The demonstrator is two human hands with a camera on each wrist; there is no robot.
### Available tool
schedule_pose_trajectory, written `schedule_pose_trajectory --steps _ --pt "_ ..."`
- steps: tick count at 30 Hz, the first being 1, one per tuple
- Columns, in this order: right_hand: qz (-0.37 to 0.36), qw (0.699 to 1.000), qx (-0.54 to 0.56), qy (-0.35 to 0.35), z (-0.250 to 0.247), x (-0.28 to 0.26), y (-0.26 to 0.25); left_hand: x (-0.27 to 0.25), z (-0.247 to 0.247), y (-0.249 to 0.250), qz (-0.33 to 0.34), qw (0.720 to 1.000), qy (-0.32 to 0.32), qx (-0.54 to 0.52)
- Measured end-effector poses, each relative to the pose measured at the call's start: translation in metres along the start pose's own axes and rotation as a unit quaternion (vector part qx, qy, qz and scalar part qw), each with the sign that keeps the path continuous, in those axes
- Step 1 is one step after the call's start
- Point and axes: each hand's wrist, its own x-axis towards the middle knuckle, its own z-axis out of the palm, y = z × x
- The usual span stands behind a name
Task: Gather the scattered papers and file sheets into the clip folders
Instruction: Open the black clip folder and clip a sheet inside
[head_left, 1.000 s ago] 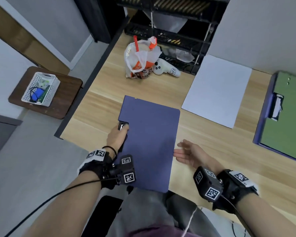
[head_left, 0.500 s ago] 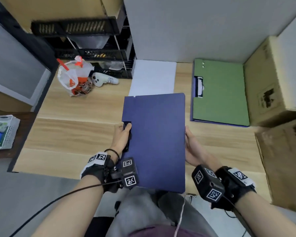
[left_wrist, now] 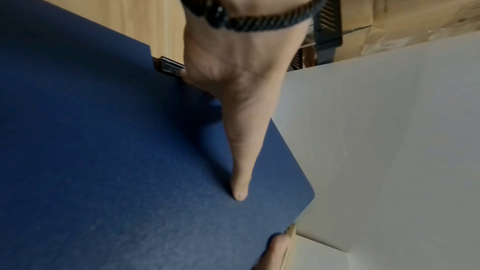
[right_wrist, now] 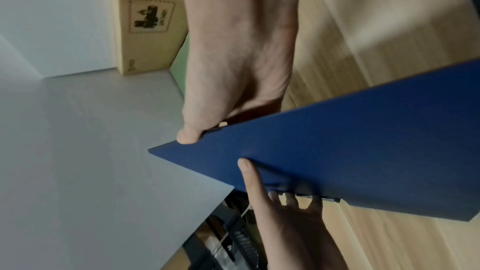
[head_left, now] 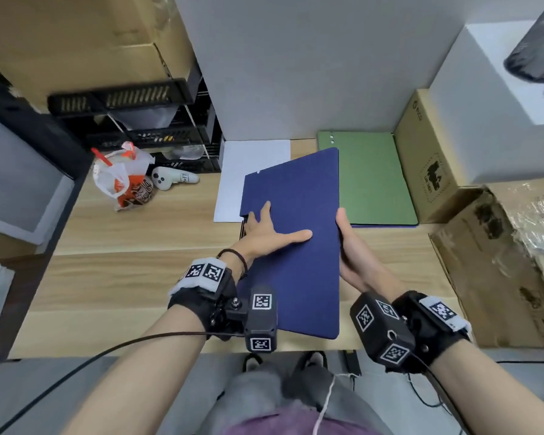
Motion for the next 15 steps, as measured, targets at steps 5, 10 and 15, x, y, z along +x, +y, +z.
schedule_pose_trajectory --steps 5,10,15 --pt "-0.045 0.995 -0.085 -0.033 0.039 -0.007 -0.001 -0.027 -0.021 -0.003 0.006 0.999 -0.016 -0.046" --pt "-0.061 0.977 -0.201 -0.024 0.074 -0.005 0.006 -0.056 -0.043 0.004 0.075 0.996 -0.039 -0.025" --pt "-0.08 0.975 -0.205 -0.017 0.095 -0.002 0.006 -0.071 -0.074 -0.001 0.113 0.993 0.003 -0.034"
